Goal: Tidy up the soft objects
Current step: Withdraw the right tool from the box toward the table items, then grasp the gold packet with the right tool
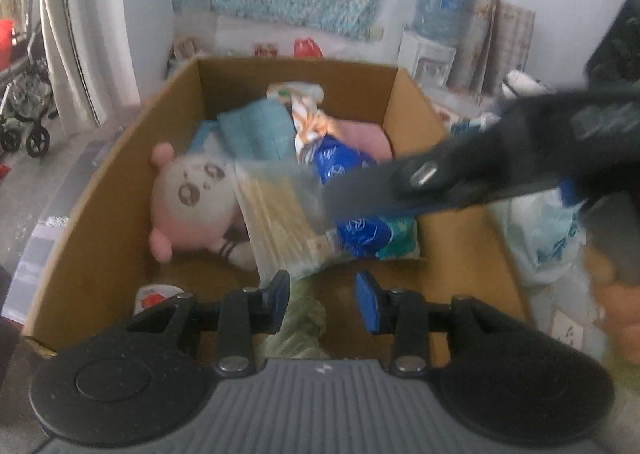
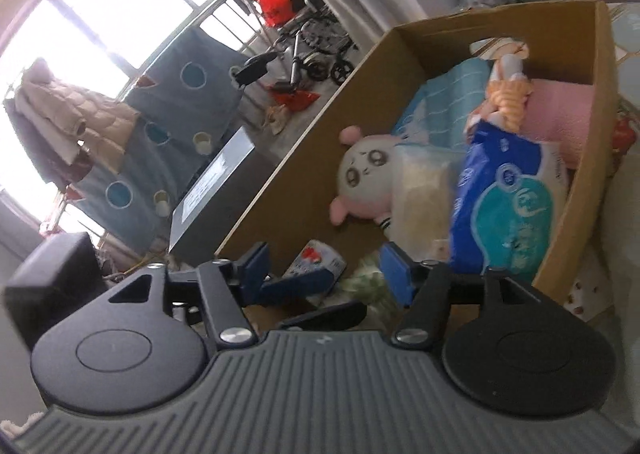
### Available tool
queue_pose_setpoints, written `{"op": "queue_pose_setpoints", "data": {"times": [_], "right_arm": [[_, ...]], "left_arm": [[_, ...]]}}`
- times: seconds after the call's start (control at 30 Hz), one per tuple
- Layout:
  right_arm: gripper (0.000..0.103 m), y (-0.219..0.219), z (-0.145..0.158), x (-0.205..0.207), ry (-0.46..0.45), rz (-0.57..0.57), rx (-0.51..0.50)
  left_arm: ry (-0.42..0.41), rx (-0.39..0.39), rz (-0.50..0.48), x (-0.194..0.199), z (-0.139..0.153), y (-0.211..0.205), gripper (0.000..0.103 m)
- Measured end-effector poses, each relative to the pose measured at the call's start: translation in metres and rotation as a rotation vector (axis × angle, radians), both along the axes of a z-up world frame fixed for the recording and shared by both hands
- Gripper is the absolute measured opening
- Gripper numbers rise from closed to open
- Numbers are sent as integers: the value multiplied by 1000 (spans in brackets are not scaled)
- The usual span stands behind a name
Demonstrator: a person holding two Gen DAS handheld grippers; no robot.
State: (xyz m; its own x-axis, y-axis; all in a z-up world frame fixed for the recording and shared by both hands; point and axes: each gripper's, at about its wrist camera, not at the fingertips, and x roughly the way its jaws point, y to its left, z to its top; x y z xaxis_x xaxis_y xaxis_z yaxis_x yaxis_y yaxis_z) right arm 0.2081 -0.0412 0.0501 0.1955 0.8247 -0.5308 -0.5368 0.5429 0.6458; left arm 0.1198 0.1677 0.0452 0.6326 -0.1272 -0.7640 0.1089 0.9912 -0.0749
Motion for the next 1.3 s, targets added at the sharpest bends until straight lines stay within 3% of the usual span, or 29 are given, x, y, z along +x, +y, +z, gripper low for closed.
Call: {"op": "queue_pose_setpoints", "data": {"times": [0.27,0.43,0.63,0.8,0.93,1.07,1.3], "right_arm": [[71,-36,4,9,-21,-79,57],[75,-68,3,9,-17,-125,101],[76,-137,-1,-11,-10,-250,196],[80,-221,7,-58,-79,-426,253],[82,-286,9,-100,-139,-601,228],[82,-333,-8,-138,-139,-746,191],[82,-375,-69,-186,-45,-922,167]], "left_arm": [[54,-27,-9,7,-20,0,39],[-10,-59,6,2,-6,3,63],[-136,-89,-18,-22,24,-17,84],[-245,-135,-182,-52,45,-69,97],[-282,-134,-368,-73,43,-134,99],[-238,-135,-525,-82,22,-198,99],[-120,-125,-670,-78,-27,-274,97]]}}
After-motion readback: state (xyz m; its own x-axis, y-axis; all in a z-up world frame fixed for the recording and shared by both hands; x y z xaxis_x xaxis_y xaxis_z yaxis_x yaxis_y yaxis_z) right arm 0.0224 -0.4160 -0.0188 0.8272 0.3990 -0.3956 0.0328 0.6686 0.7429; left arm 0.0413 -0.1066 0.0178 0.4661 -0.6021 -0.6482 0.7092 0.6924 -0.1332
